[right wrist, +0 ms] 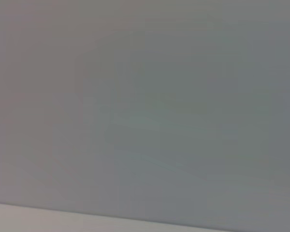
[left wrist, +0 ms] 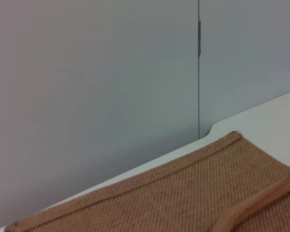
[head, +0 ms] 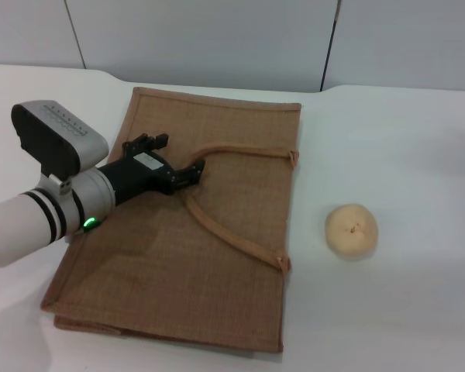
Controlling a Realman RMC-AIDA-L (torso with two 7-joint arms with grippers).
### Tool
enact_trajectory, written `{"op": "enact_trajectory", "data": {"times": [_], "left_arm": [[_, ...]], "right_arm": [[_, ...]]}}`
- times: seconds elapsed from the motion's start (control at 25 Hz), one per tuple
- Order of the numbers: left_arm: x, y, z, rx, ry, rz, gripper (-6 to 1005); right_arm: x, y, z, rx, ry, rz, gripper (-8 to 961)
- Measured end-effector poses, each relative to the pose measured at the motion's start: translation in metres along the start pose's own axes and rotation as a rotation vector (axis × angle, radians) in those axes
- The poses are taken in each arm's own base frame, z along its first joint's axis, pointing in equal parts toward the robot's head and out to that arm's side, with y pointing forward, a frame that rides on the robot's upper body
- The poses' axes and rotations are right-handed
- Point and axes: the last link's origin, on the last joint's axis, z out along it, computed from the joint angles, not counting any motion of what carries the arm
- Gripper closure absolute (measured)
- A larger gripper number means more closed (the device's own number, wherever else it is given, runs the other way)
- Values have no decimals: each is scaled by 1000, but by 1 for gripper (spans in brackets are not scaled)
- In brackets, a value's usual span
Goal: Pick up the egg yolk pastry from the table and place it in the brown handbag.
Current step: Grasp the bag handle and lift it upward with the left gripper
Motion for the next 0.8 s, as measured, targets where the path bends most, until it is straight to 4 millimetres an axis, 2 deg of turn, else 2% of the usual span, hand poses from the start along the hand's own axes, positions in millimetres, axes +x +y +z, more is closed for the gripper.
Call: {"op": "enact_trajectory", "data": {"times": [0.8], "left_arm": [[0,6,7,-22,-41,32,123]], "right_arm": [[-3,1,3,3,8,-1,76]]}}
